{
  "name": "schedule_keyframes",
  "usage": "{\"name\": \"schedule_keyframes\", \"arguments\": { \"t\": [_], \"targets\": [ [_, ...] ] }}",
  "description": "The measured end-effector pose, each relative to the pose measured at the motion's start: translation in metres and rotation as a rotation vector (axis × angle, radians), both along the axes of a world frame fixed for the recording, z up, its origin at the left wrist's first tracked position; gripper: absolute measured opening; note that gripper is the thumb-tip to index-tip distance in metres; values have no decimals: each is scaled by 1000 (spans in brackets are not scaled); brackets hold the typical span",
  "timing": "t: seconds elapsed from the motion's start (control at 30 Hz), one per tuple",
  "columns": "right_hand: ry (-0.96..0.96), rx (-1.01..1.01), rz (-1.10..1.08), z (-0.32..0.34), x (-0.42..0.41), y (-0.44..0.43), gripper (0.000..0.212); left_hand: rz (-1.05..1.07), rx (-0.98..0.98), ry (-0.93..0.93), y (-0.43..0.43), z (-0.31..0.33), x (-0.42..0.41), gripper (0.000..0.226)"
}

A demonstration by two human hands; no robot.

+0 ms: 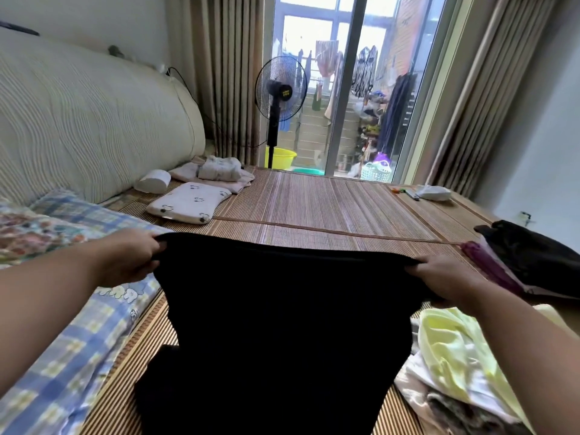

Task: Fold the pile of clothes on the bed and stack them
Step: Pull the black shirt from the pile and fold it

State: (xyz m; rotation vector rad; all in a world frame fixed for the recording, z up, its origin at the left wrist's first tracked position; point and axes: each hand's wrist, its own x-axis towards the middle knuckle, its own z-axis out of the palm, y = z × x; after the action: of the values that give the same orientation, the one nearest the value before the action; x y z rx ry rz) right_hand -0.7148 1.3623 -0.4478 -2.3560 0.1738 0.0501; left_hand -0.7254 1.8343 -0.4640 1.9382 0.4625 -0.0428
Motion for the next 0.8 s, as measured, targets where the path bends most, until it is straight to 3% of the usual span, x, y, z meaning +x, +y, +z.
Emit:
{"name": "schedule_keyframes", "arguments": {
  "t": [0.07,0.13,0.27,0.4,0.6,0.7,0.8],
  "targets": [
    [31,340,-42,5,5,15,16,62,-233,-126,-11,15,7,16],
    [-44,567,-50,19,17,28,24,65,-261,-296,-22,38,18,15],
    [-392,684,-18,70,29,56,30,167,147,-650,-32,95,38,19],
    [-613,710,11,118,28,63,30,237,353,-832,-33,146,39,33],
    [-641,488,100,98,6,50,26,173,403,-815,-20,134,5,29],
    [-512,390,140,53,-12,42,32,35,347,-738,-17,79,-29,20],
    [-307,303,140,-5,-39,31,29,-148,222,-526,-16,11,-66,14]
  ]
}}
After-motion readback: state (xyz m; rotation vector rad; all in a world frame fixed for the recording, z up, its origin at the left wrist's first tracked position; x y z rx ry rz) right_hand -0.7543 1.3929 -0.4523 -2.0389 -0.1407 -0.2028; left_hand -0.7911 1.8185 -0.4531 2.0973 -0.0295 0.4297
